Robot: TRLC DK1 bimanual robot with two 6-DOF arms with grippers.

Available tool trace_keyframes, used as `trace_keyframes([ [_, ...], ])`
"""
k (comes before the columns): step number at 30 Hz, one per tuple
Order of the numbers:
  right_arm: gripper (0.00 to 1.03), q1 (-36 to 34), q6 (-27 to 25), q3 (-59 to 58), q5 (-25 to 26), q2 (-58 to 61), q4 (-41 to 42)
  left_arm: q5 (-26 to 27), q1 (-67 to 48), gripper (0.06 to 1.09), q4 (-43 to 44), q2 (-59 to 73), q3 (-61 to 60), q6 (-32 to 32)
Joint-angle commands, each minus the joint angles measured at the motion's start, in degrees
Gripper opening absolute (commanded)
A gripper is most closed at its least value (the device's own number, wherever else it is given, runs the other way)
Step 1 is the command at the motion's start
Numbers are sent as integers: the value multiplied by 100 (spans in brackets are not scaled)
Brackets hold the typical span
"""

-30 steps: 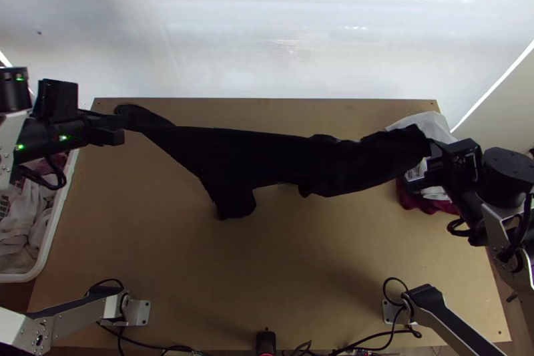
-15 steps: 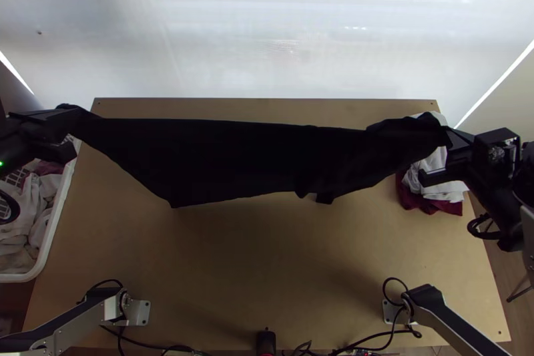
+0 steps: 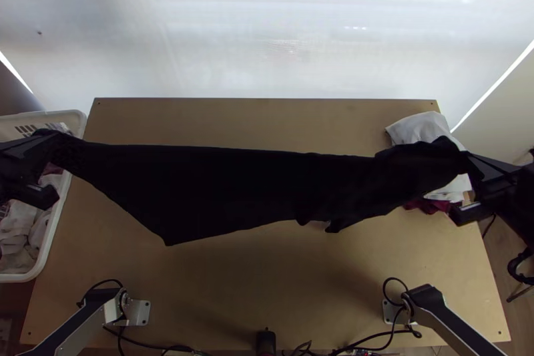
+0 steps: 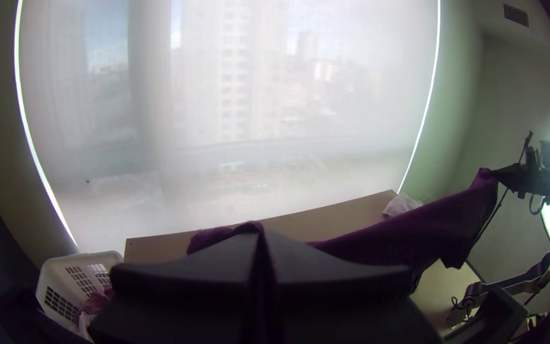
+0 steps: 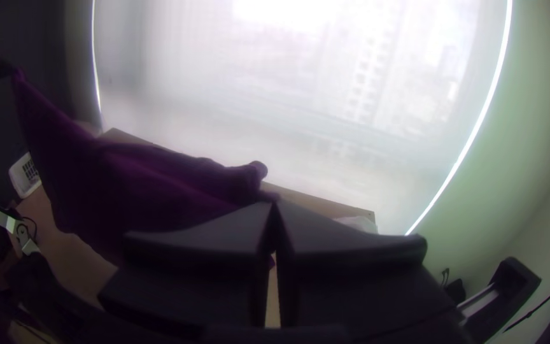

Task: Fold the t-shirt

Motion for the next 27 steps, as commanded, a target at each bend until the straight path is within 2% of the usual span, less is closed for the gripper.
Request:
trace_keyframes([
  [1,3,-46,66,1099,-71,95,-764,-19,180,9,-55,-390,-108,195],
  [5,3,-73,110,1398,-88,95,-1221,-37,198,9,-248,-583,-187,274],
  [12,3,-196,119,1213,-624,-98,-1766,-37,127,9,-319,-899,-556,327],
  [17,3,-205,119,1398,-607,-107,-2091,-54,57,9,-363,-1084,-802,450],
  [27,3,-407,189,1231,-624,-203,-2118,-213,163,9,-380,-1471,-1171,793],
])
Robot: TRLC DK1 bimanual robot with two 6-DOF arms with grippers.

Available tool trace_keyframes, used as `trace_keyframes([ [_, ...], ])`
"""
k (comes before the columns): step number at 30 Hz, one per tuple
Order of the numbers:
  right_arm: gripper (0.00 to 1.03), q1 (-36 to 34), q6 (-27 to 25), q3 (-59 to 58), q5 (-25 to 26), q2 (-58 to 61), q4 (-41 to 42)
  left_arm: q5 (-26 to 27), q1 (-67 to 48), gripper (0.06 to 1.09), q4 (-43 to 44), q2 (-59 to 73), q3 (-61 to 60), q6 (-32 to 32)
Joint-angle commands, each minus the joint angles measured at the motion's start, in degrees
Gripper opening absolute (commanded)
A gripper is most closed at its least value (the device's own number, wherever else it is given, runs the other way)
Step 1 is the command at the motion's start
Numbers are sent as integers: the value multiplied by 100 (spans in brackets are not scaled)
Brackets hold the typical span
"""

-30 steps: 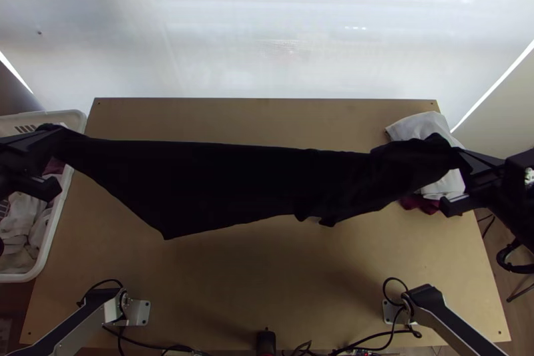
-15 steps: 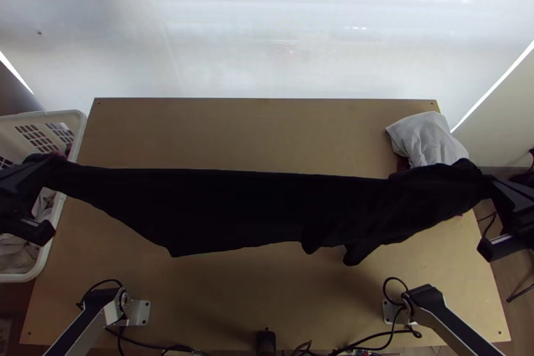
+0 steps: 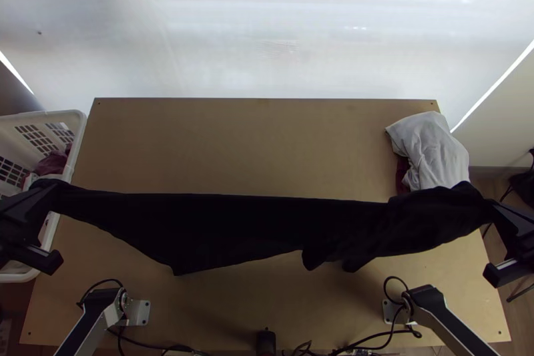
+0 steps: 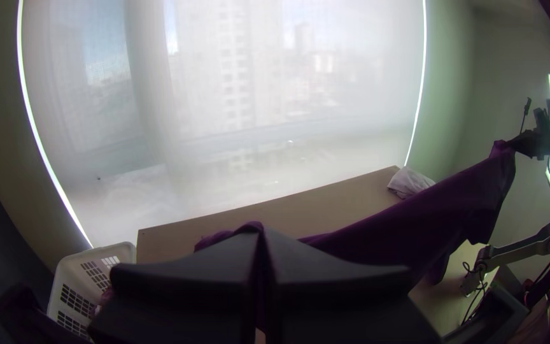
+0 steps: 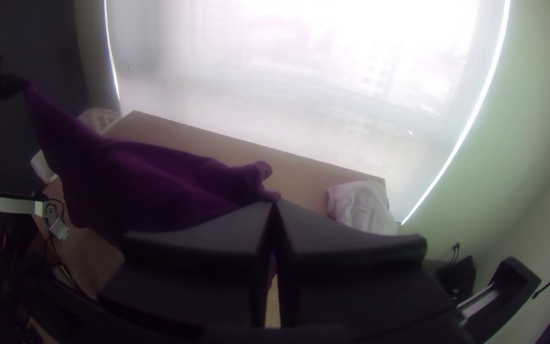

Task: Fold the t-shirt

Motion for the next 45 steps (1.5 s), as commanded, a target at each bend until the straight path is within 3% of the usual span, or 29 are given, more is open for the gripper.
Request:
trace_keyframes([
  [1,3,-88,53,-136,-43,-92,-94,-154,42,9,-22,-275,-260,284],
  [17,3,352,80,-311,-52,-224,-191,-707,-10,9,-92,-179,179,451],
  [24,3,492,159,-1533,-149,-365,12,-892,-37,9,-39,-346,-532,583],
  [34,3,492,-131,-2931,-245,66,1576,-892,289,10,2193,41,-2369,776],
  [41,3,185,-571,-3625,-272,637,2648,-874,341,10,3898,744,-3248,750],
  [45,3,-237,-685,-4328,-553,971,3633,-927,113,9,4944,1087,-4074,556],
])
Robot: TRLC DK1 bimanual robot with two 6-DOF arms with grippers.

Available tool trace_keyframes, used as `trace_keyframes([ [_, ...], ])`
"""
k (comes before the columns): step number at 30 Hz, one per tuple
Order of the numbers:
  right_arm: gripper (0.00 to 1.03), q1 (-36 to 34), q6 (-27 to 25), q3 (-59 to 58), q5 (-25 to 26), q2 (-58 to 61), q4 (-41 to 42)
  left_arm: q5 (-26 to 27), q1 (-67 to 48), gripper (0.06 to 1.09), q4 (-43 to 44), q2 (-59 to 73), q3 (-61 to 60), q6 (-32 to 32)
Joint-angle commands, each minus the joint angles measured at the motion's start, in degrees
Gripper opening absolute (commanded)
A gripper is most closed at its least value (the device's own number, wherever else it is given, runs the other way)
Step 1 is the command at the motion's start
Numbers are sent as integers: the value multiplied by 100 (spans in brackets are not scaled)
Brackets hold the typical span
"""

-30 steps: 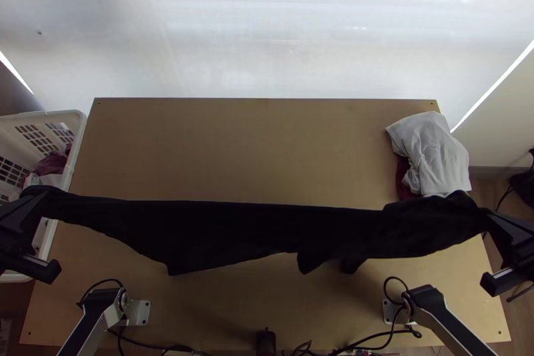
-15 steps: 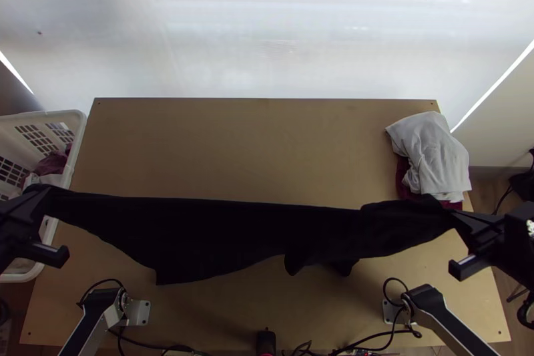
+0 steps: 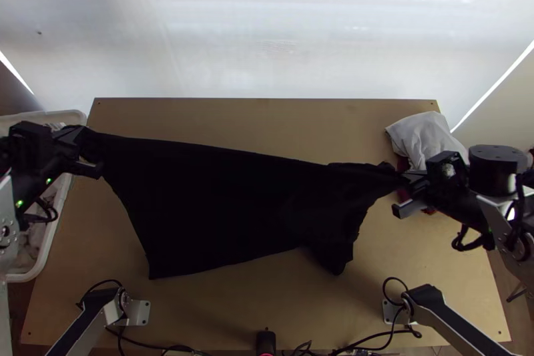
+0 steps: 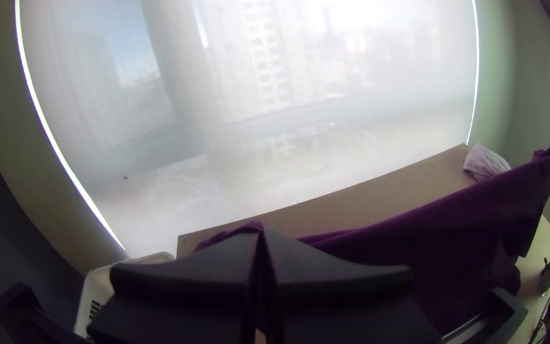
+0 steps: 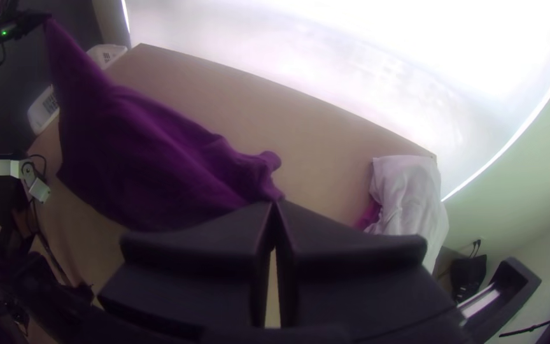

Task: Fold the t-shirt

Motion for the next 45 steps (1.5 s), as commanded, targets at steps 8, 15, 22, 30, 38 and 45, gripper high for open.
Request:
trace_keyframes([
  [8,3,-1034,-459,-1290,-339,1763,2782,-554,-754,10,2890,1685,-1552,-404],
  [15,3,-998,-380,-701,-366,3213,3300,-932,-1061,10,4024,3056,-1544,-439],
  [22,3,-1034,-274,240,-366,4188,3388,-1125,-1158,10,4270,3830,-1069,-571],
  [30,3,-1095,16,828,-357,5138,3397,-1486,-1184,10,4472,4656,-858,-545],
  [38,3,-1227,394,1839,-348,6201,2852,-1679,-1307,10,4657,5078,-832,-510],
  [45,3,-1324,491,2287,-357,6465,2738,-1714,-1431,10,4587,5262,-858,-501],
])
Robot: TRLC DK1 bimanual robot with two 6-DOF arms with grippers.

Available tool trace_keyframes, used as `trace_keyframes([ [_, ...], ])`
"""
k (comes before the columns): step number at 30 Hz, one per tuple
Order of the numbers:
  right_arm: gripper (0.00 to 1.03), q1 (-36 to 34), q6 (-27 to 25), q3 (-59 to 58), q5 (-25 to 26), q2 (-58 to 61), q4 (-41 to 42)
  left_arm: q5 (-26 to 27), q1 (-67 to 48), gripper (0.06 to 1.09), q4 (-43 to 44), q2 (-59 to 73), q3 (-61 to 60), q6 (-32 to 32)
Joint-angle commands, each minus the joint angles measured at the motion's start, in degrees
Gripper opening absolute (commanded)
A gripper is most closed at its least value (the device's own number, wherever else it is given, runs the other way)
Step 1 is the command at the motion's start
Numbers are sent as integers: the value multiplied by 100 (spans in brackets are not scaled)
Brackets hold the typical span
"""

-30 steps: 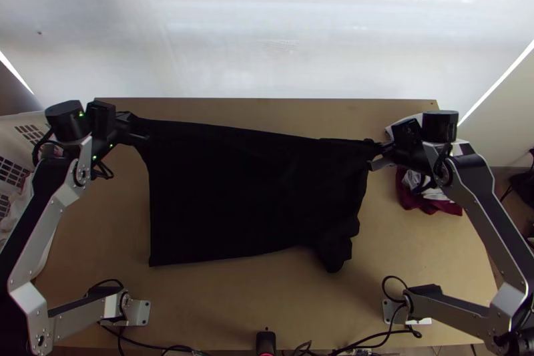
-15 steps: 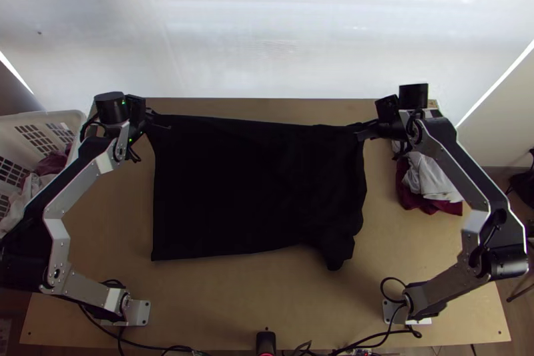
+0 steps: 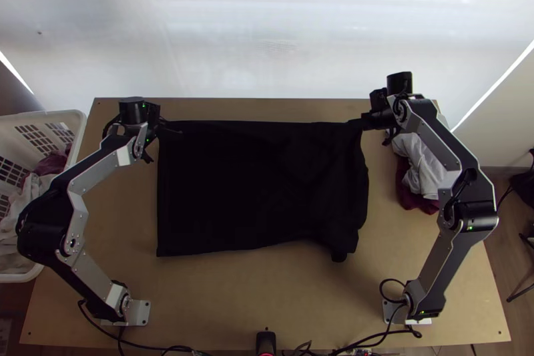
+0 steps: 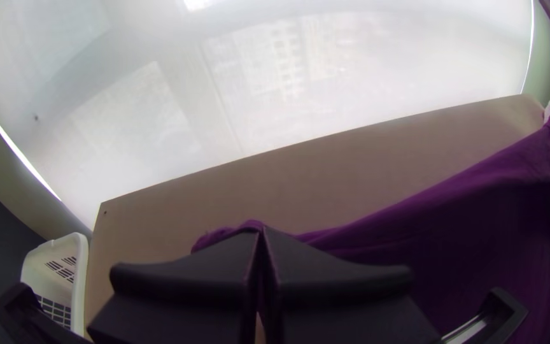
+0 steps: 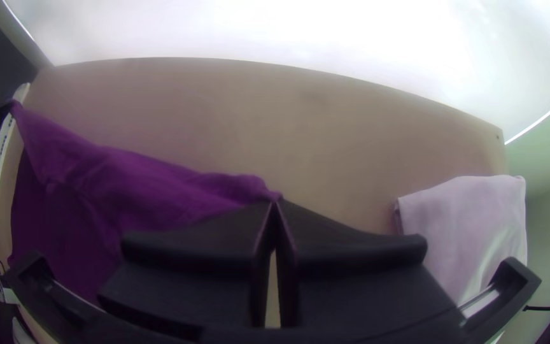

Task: Fold the t-shirt

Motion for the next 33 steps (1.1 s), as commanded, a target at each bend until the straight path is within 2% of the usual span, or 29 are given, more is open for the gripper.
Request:
trace_keyframes([
  [1,3,-71,106,425,6,323,-158,-73,-196,10,-62,189,-100,59],
  [4,3,-27,62,302,6,173,-405,-73,-389,10,-185,40,-276,76],
  [11,3,43,-26,-410,-3,-240,-413,-73,-838,10,-607,-487,-865,85],
  [15,3,34,-70,-665,-3,-257,-396,-81,-1013,10,-546,-848,-1462,191],
  [27,3,-177,-96,-964,-3,-494,-343,-90,-846,10,-502,-1639,-2007,639],
  [33,3,-335,-149,-999,-3,-582,-387,-81,-750,10,-607,-1990,-2130,665],
])
